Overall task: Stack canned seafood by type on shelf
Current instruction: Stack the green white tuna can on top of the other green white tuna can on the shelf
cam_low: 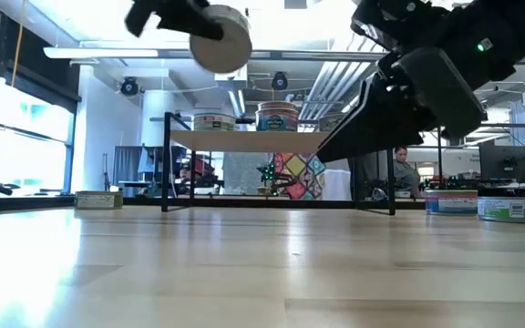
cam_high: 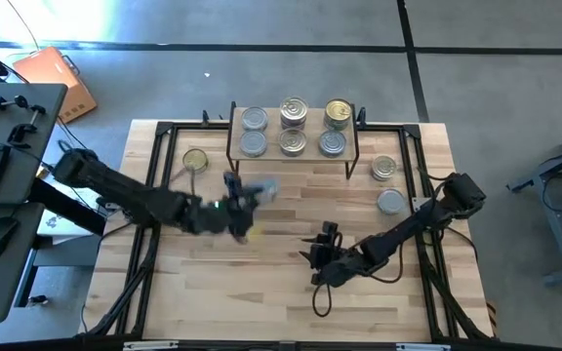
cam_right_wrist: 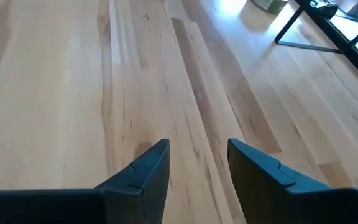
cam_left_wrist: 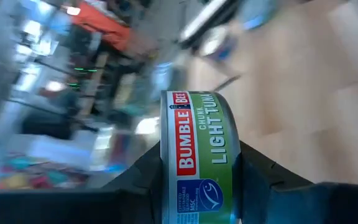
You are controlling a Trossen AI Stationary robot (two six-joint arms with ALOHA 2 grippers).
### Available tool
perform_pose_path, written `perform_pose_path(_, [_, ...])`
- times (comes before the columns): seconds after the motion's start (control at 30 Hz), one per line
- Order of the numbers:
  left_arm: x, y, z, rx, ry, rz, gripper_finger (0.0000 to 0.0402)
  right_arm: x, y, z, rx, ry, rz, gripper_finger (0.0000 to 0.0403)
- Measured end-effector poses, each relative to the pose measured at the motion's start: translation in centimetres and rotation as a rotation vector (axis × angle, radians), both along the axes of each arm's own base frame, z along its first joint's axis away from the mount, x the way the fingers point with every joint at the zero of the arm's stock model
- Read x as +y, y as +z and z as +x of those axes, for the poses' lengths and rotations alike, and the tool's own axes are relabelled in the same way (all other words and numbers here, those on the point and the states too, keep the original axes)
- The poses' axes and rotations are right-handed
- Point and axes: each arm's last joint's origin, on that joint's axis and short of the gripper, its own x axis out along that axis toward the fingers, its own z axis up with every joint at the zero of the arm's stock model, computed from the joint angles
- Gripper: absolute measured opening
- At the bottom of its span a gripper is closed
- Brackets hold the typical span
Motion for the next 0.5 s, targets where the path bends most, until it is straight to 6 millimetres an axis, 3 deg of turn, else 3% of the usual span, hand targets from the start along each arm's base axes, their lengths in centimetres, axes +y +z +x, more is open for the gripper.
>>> perform_pose_path(0.2, [6.8,2.7,0.2,0.005,0.021,0.14,0.0121,0.1,0.1,0.1,-0.019,-0.008,-0.007,0.0153])
perform_pose_path(0.37, [13.1,2.5,-0.1,0.066,0.086,0.161,0.0122,0.0,0.1,0.1,-0.023,-0.009,-0.014,0.0153])
perform_pose_path(0.5, [17.1,3.2,-1.1,0.001,0.131,0.137,0.0122,0.0,0.1,0.1,-0.025,-0.012,-0.009,0.0154])
